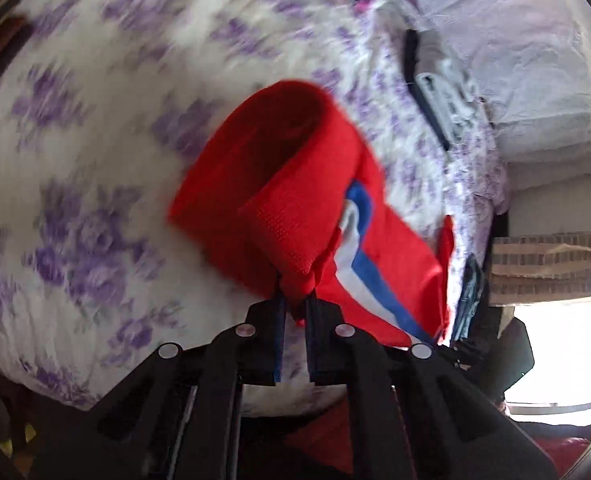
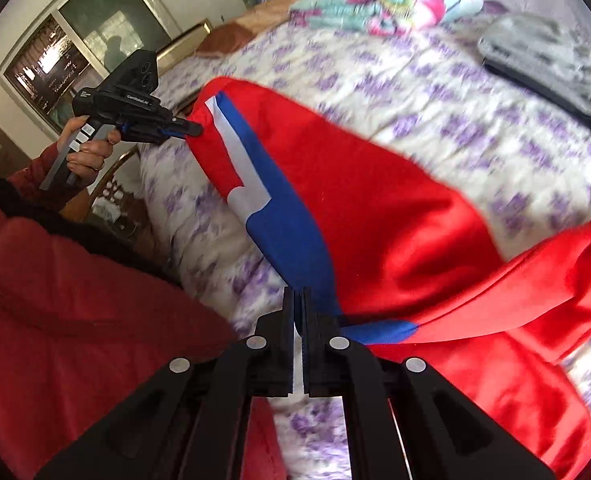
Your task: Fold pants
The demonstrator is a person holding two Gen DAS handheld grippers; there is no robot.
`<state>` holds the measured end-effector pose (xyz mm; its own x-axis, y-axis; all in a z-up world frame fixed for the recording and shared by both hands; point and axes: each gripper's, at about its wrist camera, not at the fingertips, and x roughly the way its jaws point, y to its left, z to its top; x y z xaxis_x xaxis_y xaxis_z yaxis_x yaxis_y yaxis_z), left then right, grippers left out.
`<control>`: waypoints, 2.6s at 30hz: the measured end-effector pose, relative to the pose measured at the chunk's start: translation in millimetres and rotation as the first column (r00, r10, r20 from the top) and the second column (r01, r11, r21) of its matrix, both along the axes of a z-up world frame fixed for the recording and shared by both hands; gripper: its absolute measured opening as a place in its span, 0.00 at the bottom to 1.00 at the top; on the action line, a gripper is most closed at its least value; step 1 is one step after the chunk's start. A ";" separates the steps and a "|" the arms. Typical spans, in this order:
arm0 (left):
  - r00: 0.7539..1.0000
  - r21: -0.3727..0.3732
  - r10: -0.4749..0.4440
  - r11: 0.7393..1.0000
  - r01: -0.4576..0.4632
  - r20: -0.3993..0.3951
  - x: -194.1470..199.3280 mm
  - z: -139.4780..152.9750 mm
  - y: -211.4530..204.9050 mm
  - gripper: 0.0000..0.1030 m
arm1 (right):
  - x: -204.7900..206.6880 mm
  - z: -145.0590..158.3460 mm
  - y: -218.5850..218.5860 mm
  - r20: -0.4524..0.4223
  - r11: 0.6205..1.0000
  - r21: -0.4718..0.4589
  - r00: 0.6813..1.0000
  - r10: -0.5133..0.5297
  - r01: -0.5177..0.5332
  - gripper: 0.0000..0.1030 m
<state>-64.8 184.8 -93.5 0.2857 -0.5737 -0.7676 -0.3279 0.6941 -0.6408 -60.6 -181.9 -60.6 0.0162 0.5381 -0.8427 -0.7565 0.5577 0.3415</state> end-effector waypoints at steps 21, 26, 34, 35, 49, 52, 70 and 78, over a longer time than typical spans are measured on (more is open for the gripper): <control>0.984 0.073 -0.086 0.994 0.076 0.156 25.0 54.6 -35.5 0.53 | 9.6 -61.4 15.5 -0.131 0.994 -0.033 0.986 -0.107 0.104 0.04; 0.998 0.050 0.029 0.998 -0.026 -0.059 38.1 -38.7 -23.4 0.20 | 15.4 -34.1 2.6 -0.145 0.993 -0.006 0.982 -0.121 0.121 0.10; 0.986 -0.161 0.148 0.974 -0.159 -0.079 18.5 -58.9 3.4 0.11 | 118.5 21.2 -74.3 0.065 0.668 -0.052 0.670 -0.740 0.742 0.62; 0.986 -0.157 0.149 0.975 -0.160 -0.079 18.4 -58.6 2.6 0.11 | 130.4 16.3 -81.3 0.052 0.603 -0.065 0.606 -0.794 0.795 0.62; 0.993 -0.078 0.107 0.991 -0.112 -0.058 15.1 -45.6 -24.4 0.12 | 144.1 -48.5 -90.8 0.173 0.464 -0.213 0.500 -0.848 0.860 0.10; 0.993 -0.078 0.095 0.992 -0.101 -0.076 20.5 -44.6 -29.3 0.13 | 109.7 -17.0 -131.6 0.057 0.395 -0.010 0.394 -0.917 0.919 0.08; 0.983 -0.121 0.036 0.991 -0.058 -0.179 48.5 -55.1 -37.6 0.21 | -70.1 -42.5 -274.1 -0.276 -0.122 0.004 -0.116 -0.954 0.992 0.43; 0.992 -0.101 0.048 0.993 -0.059 -0.116 47.4 -45.9 -53.2 0.36 | -66.6 -74.4 -318.0 -0.456 -0.198 0.134 -0.117 -0.882 0.971 0.51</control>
